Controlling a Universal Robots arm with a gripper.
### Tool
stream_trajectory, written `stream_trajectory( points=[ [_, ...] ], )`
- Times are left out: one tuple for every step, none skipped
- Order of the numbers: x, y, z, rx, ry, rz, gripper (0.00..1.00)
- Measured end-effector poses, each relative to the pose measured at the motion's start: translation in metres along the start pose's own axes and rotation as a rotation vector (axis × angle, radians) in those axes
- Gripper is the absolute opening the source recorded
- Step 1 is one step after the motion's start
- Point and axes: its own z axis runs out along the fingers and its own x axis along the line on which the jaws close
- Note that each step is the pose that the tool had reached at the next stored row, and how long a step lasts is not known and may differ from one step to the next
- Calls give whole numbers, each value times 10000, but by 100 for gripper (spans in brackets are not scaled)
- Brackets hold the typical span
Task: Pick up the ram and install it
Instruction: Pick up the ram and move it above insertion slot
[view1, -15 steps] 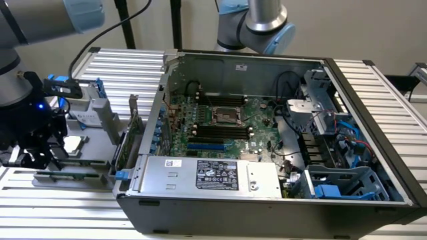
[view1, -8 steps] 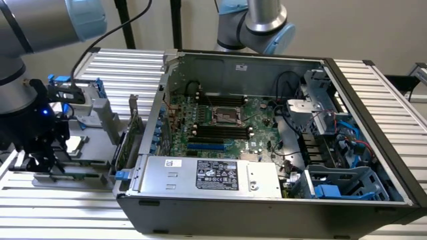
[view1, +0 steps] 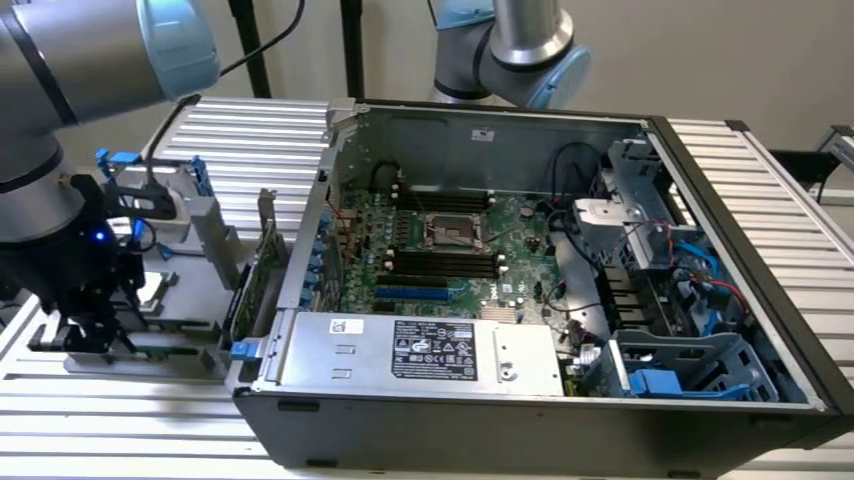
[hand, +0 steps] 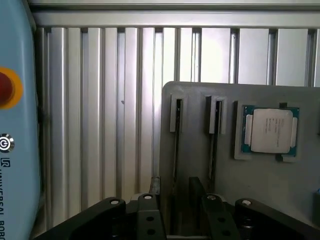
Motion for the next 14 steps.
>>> stream_trajectory(
  points=[
    [-3,0,16,-2,2,-4,36],
    [-8,0,34,-2,2,-6,36],
    [-13,0,53,-2,1,-8,36],
    [-18,-1,70,-2,2,-10,36],
    [-25,-1,90,-2,2,-11,36],
    [-27,-2,107,-1,2,-12,36],
    [-28,-2,125,-1,2,-13,36],
    [-28,-2,143,-2,3,-14,36],
    [-29,-2,161,-1,2,-13,36],
    [-31,-2,179,-1,3,-12,36],
    [-33,-2,197,-2,3,-12,36],
    [-35,-3,215,-2,3,-12,36],
    [-38,-3,233,-1,2,-12,36],
    [-39,-4,252,0,1,-12,36]
  ],
)
